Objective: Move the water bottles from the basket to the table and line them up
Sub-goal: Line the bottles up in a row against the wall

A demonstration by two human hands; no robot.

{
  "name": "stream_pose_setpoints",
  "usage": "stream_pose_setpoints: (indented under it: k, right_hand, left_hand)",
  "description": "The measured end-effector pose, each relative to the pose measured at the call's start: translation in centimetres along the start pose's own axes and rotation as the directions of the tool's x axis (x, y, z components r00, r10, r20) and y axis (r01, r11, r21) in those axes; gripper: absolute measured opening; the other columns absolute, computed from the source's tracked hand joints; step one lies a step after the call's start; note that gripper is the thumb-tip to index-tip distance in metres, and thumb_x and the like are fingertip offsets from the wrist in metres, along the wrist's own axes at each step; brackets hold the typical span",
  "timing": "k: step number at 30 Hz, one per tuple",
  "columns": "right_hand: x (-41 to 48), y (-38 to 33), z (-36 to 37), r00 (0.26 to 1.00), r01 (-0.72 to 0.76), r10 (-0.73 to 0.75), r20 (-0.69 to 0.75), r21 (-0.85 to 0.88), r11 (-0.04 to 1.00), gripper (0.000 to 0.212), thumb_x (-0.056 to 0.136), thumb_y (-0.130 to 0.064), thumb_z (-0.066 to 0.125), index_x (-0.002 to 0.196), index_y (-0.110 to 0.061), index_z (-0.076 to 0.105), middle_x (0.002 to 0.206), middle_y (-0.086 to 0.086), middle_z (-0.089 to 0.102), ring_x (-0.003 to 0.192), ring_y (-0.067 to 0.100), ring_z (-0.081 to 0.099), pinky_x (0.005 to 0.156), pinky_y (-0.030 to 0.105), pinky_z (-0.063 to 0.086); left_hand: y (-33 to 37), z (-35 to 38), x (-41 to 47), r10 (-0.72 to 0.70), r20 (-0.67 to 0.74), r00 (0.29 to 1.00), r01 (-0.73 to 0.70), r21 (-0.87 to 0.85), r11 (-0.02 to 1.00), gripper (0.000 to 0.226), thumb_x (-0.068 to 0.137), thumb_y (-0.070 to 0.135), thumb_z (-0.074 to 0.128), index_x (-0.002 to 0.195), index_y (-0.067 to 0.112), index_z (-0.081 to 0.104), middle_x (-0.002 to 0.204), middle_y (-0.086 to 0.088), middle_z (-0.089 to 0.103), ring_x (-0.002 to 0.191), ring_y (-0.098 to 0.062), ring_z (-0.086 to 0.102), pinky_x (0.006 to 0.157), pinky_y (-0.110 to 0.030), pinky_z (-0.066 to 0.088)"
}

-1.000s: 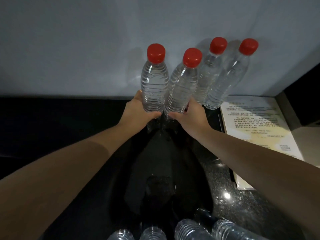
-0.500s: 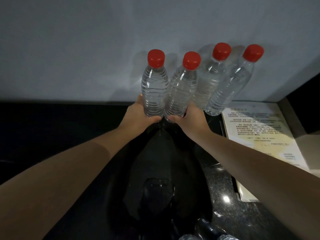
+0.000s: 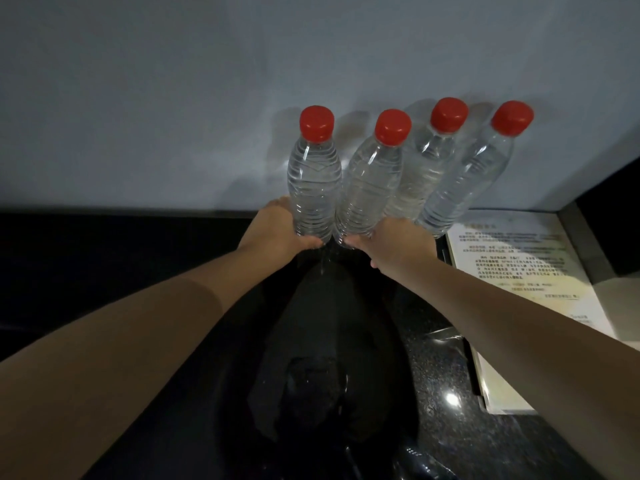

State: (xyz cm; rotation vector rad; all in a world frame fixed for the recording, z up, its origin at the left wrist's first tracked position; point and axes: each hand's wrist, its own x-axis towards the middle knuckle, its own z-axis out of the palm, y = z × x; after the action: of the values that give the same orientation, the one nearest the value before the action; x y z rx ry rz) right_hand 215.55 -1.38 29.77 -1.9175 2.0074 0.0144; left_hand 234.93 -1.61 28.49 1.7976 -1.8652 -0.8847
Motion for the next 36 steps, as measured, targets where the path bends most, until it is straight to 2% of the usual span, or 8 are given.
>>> stream_pose_setpoints:
  k: [3, 8, 14, 20, 25, 28, 32, 36]
  right_hand:
    - [0.5, 0.1, 0.1, 1.000, 0.007, -0.007, -0.006, -0.019, 1.000, 0.049, 0.086, -0.067, 0.050, 0.062, -0.024, 0.048, 0.069, -0.002, 0.064, 0.070, 0.020, 0.064, 0.070, 0.035, 0.053]
    - [1.4, 0.1, 0.6, 0.998, 0.003, -0.002, -0.056, 0.025, 1.000, 0.049, 0.087, -0.064, 0.048, 0.070, -0.019, 0.059, 0.069, 0.000, 0.067, 0.066, 0.020, 0.066, 0.071, 0.039, 0.057]
    - [1.6, 0.1, 1.4, 0.993, -0.006, 0.004, -0.119, -0.013, 1.000, 0.053, 0.088, -0.066, 0.048, 0.067, -0.019, 0.061, 0.066, -0.001, 0.065, 0.064, 0.018, 0.063, 0.063, 0.032, 0.048]
    - [1.0, -0.1, 1.2, 0.993, -0.016, 0.016, -0.116, 0.001, 1.000, 0.050, 0.091, -0.061, 0.045, 0.064, -0.019, 0.051, 0.065, 0.000, 0.061, 0.063, 0.020, 0.060, 0.060, 0.031, 0.046]
    - [0.5, -0.6, 1.1, 0.993, -0.041, 0.039, -0.110, -0.024, 0.999, 0.047, 0.094, -0.056, 0.045, 0.069, -0.017, 0.054, 0.068, 0.000, 0.059, 0.068, 0.021, 0.061, 0.059, 0.031, 0.044]
    - [-0.6, -0.8, 0.6, 0.996, -0.037, 0.030, -0.083, -0.087, 0.996, 0.047, 0.095, -0.056, 0.042, 0.087, -0.014, 0.059, 0.075, -0.002, 0.058, 0.070, 0.019, 0.058, 0.057, 0.030, 0.039]
    - [-3.7, -0.4, -1.1, 0.999, 0.030, -0.028, 0.024, -0.064, 0.998, 0.051, 0.093, -0.058, 0.046, 0.128, -0.020, 0.046, 0.110, 0.002, 0.062, 0.098, 0.024, 0.061, 0.073, 0.036, 0.047]
    - [-8.8, 0.3, -4.3, 0.990, 0.093, -0.096, 0.101, 0.030, 0.995, 0.060, 0.093, -0.056, 0.047, 0.142, -0.023, 0.036, 0.130, 0.003, 0.054, 0.112, 0.024, 0.057, 0.089, 0.041, 0.049]
  left_hand:
    - [0.0, 0.2, 0.4, -0.015, -0.013, 1.000, 0.015, 0.001, 1.000, 0.047, 0.069, 0.030, 0.084, 0.108, 0.020, 0.060, 0.100, 0.006, 0.067, 0.091, -0.010, 0.064, 0.083, -0.031, 0.054]
    - [0.5, 0.2, 1.5, -0.081, -0.031, 0.996, 0.080, -0.024, 0.996, 0.049, 0.068, 0.028, 0.085, 0.108, 0.017, 0.058, 0.098, 0.002, 0.066, 0.088, -0.013, 0.065, 0.078, -0.032, 0.056]
    - [0.7, 0.1, 1.6, -0.063, -0.039, 0.997, 0.061, -0.058, 0.996, 0.044, 0.070, 0.025, 0.085, 0.104, 0.015, 0.058, 0.093, 0.003, 0.065, 0.082, -0.008, 0.063, 0.065, -0.020, 0.048]
    - [0.9, 0.9, 0.2, -0.073, -0.141, 0.987, 0.062, -0.075, 0.995, 0.062, 0.074, 0.032, 0.081, 0.123, 0.018, 0.045, 0.100, 0.004, 0.064, 0.090, -0.012, 0.062, 0.078, -0.032, 0.054]
    - [1.2, 1.1, 0.2, -0.080, -0.194, 0.978, 0.083, 0.009, 0.996, 0.050, 0.078, 0.035, 0.077, 0.114, 0.015, 0.048, 0.097, -0.002, 0.064, 0.086, -0.019, 0.061, 0.068, -0.033, 0.048]
    - [1.3, 0.7, 0.1, -0.108, -0.146, 0.983, 0.120, 0.076, 0.990, 0.052, 0.079, 0.043, 0.074, 0.116, 0.016, 0.049, 0.101, -0.001, 0.065, 0.087, -0.019, 0.061, 0.068, -0.034, 0.048]
    - [2.3, -0.7, -1.6, -0.252, 0.019, 0.968, 0.239, 0.253, 0.938, 0.062, 0.083, 0.050, 0.067, 0.126, 0.014, 0.043, 0.117, -0.006, 0.060, 0.098, -0.022, 0.060, 0.074, -0.035, 0.049]
    - [5.6, -3.3, -6.8, -0.214, 0.167, 0.963, 0.152, 0.322, 0.935, 0.075, 0.085, 0.054, 0.062, 0.142, 0.013, 0.034, 0.140, -0.008, 0.048, 0.123, -0.024, 0.051, 0.093, -0.038, 0.046]
